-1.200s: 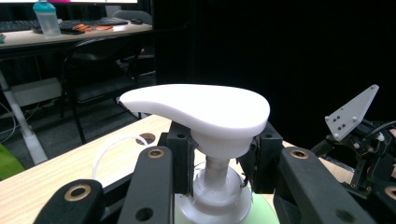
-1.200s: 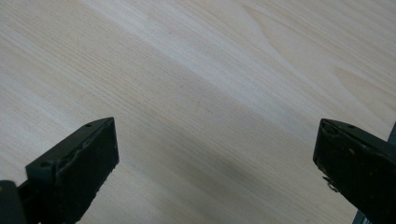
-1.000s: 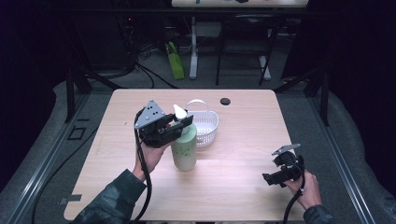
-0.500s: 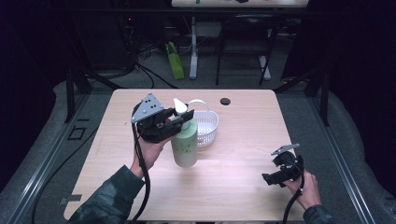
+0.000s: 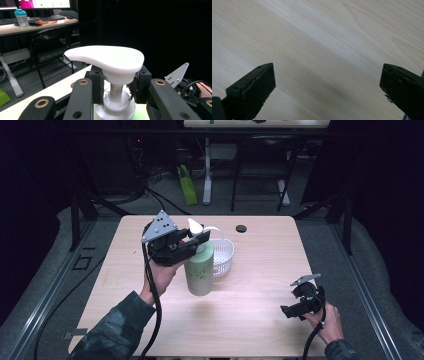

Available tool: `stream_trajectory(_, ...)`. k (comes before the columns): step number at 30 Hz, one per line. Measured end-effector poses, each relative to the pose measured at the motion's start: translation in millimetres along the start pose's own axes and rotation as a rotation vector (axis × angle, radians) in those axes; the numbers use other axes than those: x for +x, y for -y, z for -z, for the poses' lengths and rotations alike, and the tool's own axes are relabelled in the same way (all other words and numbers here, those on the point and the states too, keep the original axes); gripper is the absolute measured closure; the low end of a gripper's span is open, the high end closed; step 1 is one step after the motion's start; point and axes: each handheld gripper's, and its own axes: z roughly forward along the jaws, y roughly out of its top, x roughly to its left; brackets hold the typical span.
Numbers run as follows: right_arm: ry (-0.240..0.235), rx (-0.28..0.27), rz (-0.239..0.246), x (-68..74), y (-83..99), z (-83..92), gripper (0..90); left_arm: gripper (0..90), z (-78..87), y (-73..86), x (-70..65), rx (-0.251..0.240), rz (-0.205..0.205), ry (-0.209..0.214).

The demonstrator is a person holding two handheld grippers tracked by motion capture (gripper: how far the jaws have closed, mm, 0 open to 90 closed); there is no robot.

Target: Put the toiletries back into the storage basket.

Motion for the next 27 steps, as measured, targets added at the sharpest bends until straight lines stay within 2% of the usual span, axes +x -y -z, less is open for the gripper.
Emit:
stream_trajectory(3, 0.0, -0.001, 0.002, 1.3, -0.3, -0.1, 0.0, 67.7, -2.4, -3.3, 1.8, 0.001, 0.006, 0.001)
stream_trajectory(12, -0.009, -0.006, -0.002, 1.0, -0.5, -0.3, 0.0, 67.7, -5.2, -17.5, 2.6, -0.004, -0.015, -0.002)
stream_trajectory(14, -0.005, -0.003, 0.001, 1.0, -0.9, -0.6, 0.0, 67.8, -5.8, -20.9, 4.1, -0.002, -0.01, -0.002)
stream_trajectory(18, 0.008, -0.008, 0.003, -1.3, -0.9, 0.5, 0.0, 67.7, -3.0, -29.1, 4.1, 0.002, -0.027, -0.017)
stream_trajectory(25, 0.0, -0.013, 0.003, 2.2, -1.8, -0.1, 0.0, 67.7, -3.7, -32.6, 6.0, -0.009, -0.007, -0.028)
stream_trajectory(27, 0.005, 0.002, 0.016, 1.7, -1.3, -1.8, 0.0, 67.7, -4.6, -33.9, 3.9, -0.007, -0.019, -0.026)
